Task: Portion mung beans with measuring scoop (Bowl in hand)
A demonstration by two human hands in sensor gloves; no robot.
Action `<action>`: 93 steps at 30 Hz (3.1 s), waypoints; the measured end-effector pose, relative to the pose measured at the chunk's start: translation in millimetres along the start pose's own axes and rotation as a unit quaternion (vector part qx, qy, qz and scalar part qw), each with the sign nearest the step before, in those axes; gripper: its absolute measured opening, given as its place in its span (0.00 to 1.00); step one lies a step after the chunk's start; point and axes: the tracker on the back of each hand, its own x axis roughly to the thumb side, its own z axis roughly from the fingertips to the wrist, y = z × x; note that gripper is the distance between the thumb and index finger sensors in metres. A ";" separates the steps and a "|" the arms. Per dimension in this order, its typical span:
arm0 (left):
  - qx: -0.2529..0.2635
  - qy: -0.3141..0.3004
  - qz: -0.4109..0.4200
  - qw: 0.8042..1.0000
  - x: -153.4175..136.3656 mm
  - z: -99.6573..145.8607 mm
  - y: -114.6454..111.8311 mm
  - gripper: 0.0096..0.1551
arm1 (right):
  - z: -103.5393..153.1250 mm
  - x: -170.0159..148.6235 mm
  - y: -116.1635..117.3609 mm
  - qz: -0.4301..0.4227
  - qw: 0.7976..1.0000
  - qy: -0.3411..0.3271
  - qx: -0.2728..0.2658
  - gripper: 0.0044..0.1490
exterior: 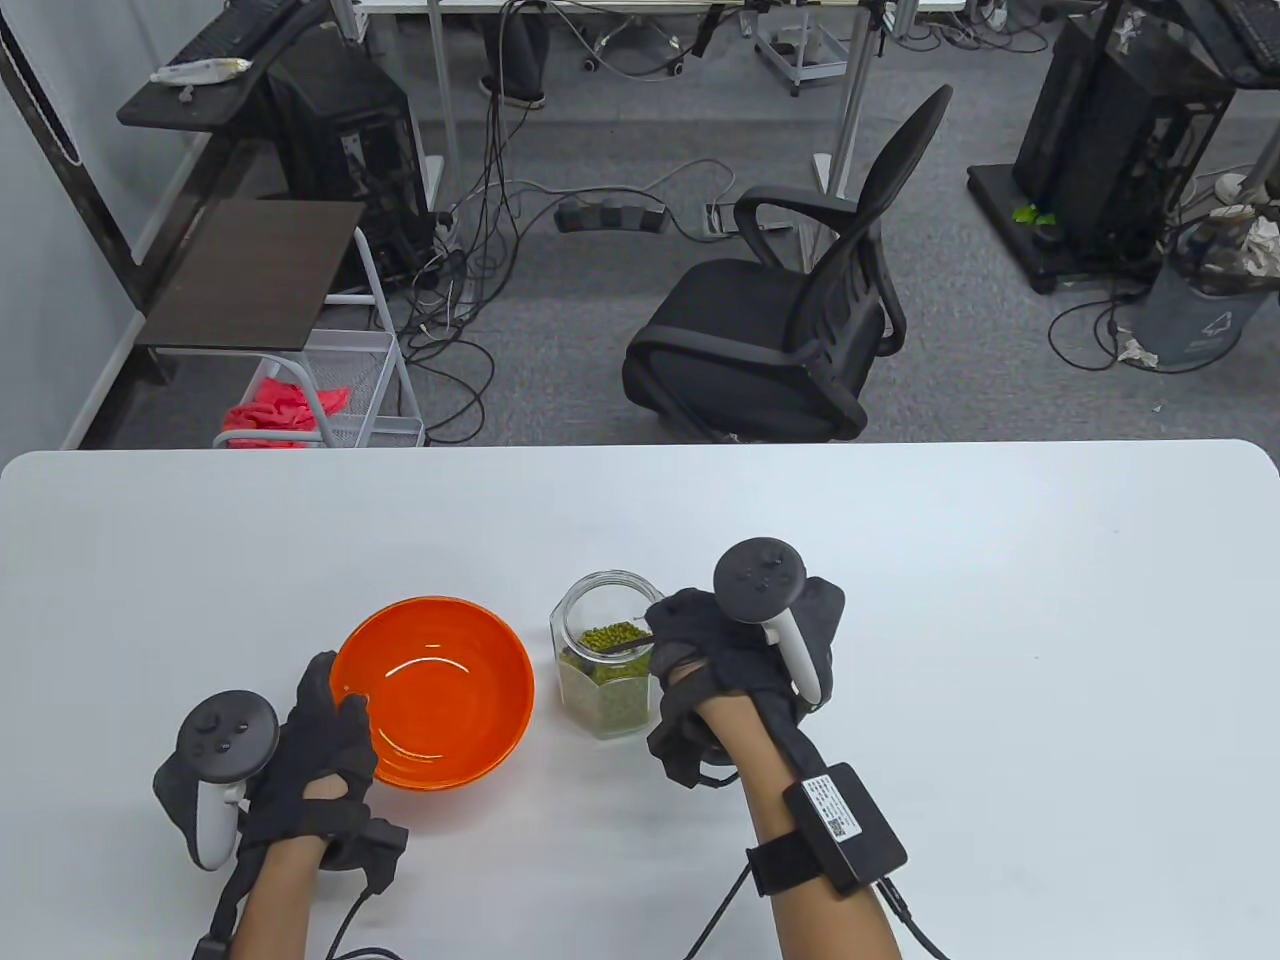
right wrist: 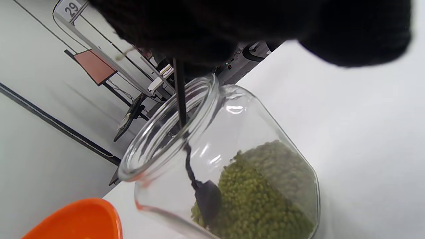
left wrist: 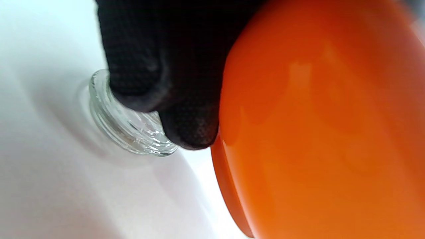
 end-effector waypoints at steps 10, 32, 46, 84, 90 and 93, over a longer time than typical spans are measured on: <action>-0.005 0.003 -0.005 1.000 -0.8 -0.5 -3.4 0.37 | 1.6 -27.5 -14.9 -0.100 0.995 0.025 -0.001 0.24; -0.016 0.015 0.006 1.000 -4.1 -1.2 -8.6 0.37 | 19.8 -59.4 -49.8 -0.198 0.979 -0.001 -0.047 0.24; -0.030 0.013 0.019 0.999 -4.3 -1.7 -11.1 0.38 | 34.1 -38.1 -35.3 -0.231 0.971 -0.063 -0.015 0.25; -0.036 0.020 0.035 0.999 -7.5 -3.0 -9.6 0.38 | 54.0 24.0 30.4 -0.112 0.978 -0.152 0.087 0.29; -0.036 0.019 0.035 0.999 -7.7 -3.1 -8.8 0.38 | 59.6 30.8 34.6 -0.092 0.979 -0.169 0.069 0.30; -0.036 0.019 0.035 0.999 -7.8 -3.2 -8.4 0.38 | 62.8 33.7 36.8 -0.079 0.979 -0.177 0.064 0.30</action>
